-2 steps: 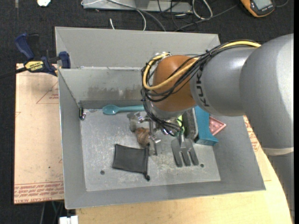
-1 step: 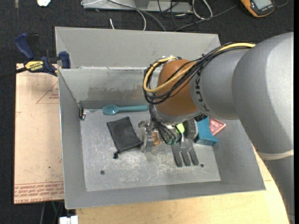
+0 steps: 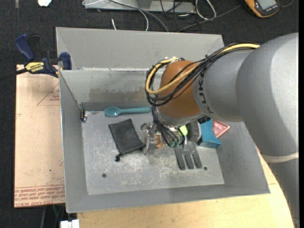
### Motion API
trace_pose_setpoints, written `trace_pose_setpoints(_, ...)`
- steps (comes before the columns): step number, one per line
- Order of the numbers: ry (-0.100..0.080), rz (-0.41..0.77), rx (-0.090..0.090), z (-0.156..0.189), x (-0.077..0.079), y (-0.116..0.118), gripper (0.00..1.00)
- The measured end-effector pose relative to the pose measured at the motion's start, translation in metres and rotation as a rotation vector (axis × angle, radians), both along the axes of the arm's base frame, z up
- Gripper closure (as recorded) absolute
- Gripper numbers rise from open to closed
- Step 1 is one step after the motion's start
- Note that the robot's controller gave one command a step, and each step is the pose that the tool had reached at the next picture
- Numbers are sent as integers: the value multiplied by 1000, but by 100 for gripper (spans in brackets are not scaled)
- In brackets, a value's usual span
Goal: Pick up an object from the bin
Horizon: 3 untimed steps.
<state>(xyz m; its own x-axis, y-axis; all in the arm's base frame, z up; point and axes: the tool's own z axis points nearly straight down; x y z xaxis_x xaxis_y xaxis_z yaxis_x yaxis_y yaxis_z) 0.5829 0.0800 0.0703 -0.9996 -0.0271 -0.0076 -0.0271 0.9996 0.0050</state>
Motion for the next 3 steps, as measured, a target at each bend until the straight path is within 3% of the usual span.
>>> trace_pose_setpoints(1,3,9,0,68,1,8,100)
trace_pose_setpoints(2,1,151,-1,145,25,10,100)
trace_pose_setpoints(3,1,100,1,201,19,11,100)
